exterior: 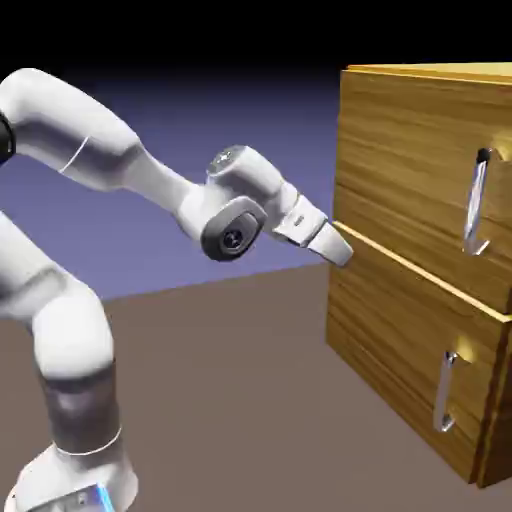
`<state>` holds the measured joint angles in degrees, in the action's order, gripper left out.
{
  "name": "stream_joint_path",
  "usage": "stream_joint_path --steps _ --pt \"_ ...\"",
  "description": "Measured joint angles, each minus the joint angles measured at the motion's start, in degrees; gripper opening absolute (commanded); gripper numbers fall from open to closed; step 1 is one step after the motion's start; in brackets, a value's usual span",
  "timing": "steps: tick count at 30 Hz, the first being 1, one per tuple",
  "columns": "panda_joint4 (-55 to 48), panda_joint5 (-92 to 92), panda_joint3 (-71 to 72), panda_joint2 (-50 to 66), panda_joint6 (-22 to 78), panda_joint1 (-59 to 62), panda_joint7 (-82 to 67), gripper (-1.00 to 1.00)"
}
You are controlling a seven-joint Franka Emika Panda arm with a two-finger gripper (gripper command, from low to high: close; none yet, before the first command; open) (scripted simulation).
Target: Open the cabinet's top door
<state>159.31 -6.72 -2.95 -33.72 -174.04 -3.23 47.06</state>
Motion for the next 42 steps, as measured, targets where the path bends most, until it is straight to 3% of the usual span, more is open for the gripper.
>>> stream_joint_path --steps 42 --pt "-26.30 -104.67 -45.97 -16.57 -0.57 -39.57 71.67 0.00"
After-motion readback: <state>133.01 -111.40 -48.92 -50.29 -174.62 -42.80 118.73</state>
